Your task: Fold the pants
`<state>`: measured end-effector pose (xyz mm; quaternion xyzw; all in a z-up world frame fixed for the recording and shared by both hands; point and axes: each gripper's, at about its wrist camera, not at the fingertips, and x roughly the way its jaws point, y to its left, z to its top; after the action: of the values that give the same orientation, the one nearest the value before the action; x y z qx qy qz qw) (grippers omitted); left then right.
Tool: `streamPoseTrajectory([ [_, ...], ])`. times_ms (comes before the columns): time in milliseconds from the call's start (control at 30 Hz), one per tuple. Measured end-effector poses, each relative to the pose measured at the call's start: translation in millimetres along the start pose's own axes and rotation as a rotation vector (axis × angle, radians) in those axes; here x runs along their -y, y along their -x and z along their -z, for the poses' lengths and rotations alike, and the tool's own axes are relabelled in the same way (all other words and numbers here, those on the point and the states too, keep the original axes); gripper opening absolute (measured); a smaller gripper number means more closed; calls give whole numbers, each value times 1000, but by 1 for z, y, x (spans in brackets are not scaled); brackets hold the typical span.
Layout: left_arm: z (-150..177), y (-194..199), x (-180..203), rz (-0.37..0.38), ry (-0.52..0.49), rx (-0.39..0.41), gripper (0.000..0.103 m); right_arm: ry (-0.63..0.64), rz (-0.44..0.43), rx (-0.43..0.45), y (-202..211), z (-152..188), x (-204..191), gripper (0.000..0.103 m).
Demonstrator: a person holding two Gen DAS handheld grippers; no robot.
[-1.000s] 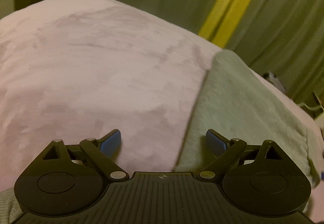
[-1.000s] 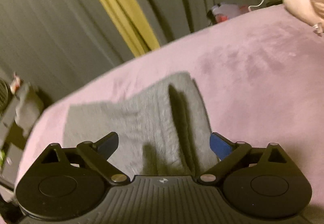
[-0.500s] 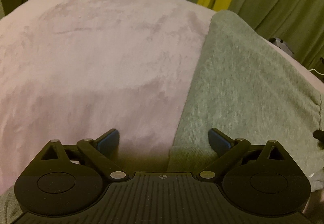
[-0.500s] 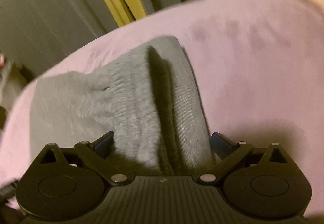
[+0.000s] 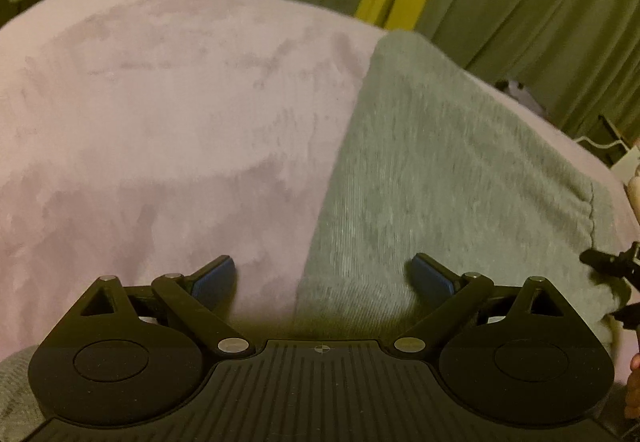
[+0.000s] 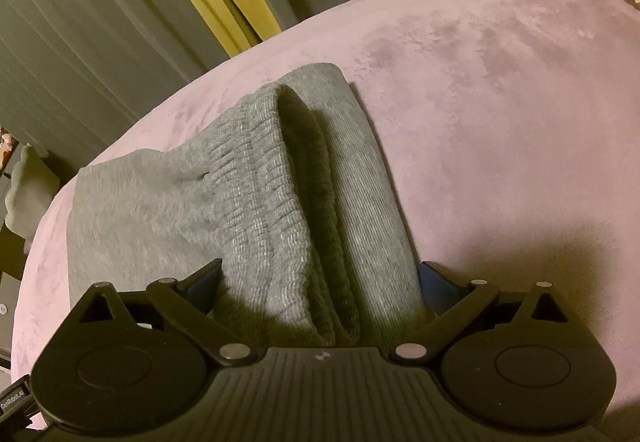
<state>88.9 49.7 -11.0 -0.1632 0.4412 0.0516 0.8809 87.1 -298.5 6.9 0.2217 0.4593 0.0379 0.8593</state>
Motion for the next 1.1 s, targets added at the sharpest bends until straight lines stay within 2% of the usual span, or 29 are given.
streamPoseTrajectory([
  [100, -1, -6, -1, -11, 3, -38, 99, -3, -2, 0, 1, 1, 1, 99],
  [367, -1, -6, 2, -23, -7, -34, 100, 4, 3, 2, 0, 0, 0, 99],
  [500, -1, -7, -2, -6, 11, -36, 100, 1, -1, -1, 0, -1, 0, 99],
  [733, -10, -9, -13, 117, 64, -55, 100, -19, -32, -36, -2, -8, 5, 99],
  [900, -27, -21, -19, 206, 117, -82, 100, -137, -168, -110, -13, -30, 30, 99],
  [1100, -49, -55, -9, 257, 79, -155, 100, -60, -216, -134, -26, -46, 30, 99],
])
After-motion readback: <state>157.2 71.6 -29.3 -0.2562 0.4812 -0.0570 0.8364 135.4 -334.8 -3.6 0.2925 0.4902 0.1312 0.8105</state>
